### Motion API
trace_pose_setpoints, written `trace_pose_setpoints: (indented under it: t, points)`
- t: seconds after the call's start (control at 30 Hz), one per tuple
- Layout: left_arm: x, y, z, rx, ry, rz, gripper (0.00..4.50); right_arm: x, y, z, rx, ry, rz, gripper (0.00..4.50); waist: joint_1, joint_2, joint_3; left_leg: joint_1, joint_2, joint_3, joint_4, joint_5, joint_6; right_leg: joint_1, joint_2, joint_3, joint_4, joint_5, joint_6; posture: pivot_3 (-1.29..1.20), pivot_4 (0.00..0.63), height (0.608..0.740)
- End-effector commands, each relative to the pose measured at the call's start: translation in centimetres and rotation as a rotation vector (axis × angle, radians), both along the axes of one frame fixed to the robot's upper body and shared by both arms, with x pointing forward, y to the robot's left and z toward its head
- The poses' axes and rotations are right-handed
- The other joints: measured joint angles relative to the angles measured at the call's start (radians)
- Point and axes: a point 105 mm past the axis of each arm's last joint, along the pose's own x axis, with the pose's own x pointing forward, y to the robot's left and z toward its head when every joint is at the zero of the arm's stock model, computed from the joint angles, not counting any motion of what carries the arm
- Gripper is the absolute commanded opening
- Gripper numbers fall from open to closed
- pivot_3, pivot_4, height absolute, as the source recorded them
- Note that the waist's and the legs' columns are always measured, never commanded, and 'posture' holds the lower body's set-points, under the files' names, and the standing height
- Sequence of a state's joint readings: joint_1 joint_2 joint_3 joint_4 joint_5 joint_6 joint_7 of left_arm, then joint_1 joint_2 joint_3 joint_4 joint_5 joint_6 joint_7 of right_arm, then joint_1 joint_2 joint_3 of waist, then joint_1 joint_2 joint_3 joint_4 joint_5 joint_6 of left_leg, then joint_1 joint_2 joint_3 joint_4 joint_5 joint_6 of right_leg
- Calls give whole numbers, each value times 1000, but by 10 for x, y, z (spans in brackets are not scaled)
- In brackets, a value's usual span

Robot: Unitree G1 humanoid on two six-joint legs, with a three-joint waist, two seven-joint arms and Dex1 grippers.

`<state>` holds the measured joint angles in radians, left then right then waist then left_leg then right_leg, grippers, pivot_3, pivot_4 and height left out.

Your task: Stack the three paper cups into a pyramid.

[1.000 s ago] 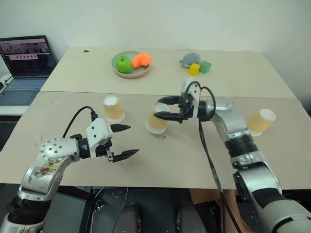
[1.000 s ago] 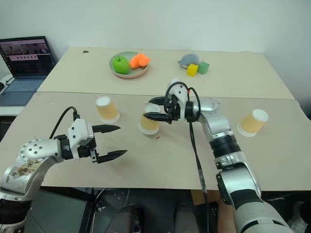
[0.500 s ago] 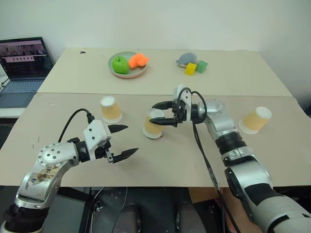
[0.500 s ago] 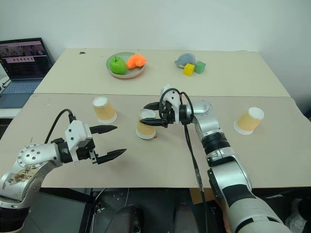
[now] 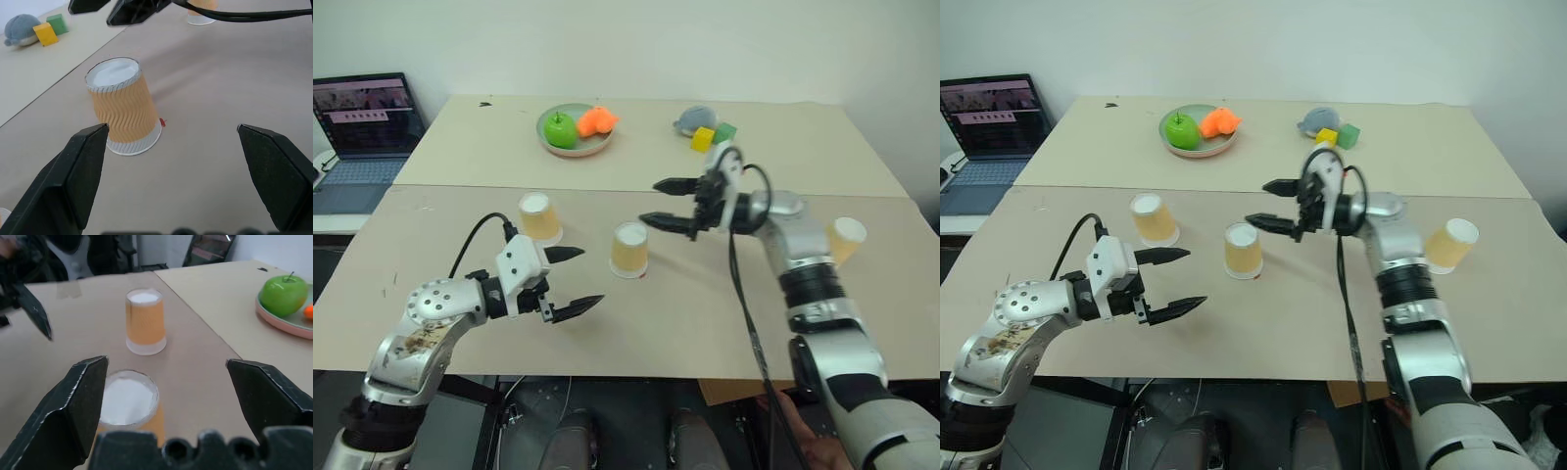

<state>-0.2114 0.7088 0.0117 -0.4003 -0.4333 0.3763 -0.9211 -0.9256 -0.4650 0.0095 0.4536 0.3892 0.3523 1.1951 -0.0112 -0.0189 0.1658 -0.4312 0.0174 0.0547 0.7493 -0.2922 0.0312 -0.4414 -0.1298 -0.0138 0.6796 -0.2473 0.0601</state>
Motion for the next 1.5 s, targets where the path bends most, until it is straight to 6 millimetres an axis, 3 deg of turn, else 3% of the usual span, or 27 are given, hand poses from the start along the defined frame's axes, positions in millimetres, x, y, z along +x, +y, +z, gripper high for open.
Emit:
trace_pose_setpoints:
  t: [0.03, 0.2, 0.4, 0.67, 0.77, 0.9, 1.13, 1.5]
  points:
    - [2, -7, 6, -6, -25, -49, 4483, -20, -33, 38, 91, 6, -14, 4471, 2, 0, 0, 0, 0, 0, 0, 0, 0, 0, 0, 0, 0, 0, 0, 0, 150, 678]
    - [1, -20, 5, 9, -21, -135, 4483, -25, -81, 40, 51, -51, -264, 4471, -1, 0, 0, 1, 0, 0, 0, 0, 0, 1, 0, 0, -1, 0, 0, 0, 150, 678]
    - [-11, -46, 6, 34, -16, -315, 4483, -48, -143, 52, 61, -185, -629, 4471, 3, -1, 0, 0, 0, 1, 0, 0, 0, 0, 0, 1, -1, 0, 0, 0, 150, 678]
    - [-10, -60, 10, 43, -21, -423, 4483, -77, -216, 33, 31, -215, -1037, 4471, 3, -1, 0, 2, -1, 1, 0, 1, 1, 3, 0, 1, -1, 0, 0, 0, 150, 678]
    - [-8, -63, 9, 39, -16, -445, 4483, -87, -242, 18, -11, -198, -1157, 4471, 7, -1, 1, 2, 0, 1, 0, 1, 2, 3, 0, 1, -2, 0, 1, 0, 150, 678]
    - [-6, -67, 7, 52, -28, -466, 4483, -96, -259, -19, -64, -118, -1225, 4471, 6, -1, 1, 2, -1, 1, 0, 1, 2, 3, 0, 2, -2, 0, 1, 0, 150, 678]
    - [-1, -71, 9, 35, -37, -466, 4483, -91, -271, -48, -46, -40, -1265, 4471, -1, -1, 1, 3, -1, 1, 0, 1, 3, 3, 0, 3, -1, 0, 1, 0, 150, 678]
    - [0, -68, 11, 26, -39, -439, 4483, -62, -259, -55, 20, -1, -1208, 4471, -2, -1, 1, 3, -1, 1, 0, 2, 3, 4, 0, 2, -1, 0, 1, 0, 150, 678]
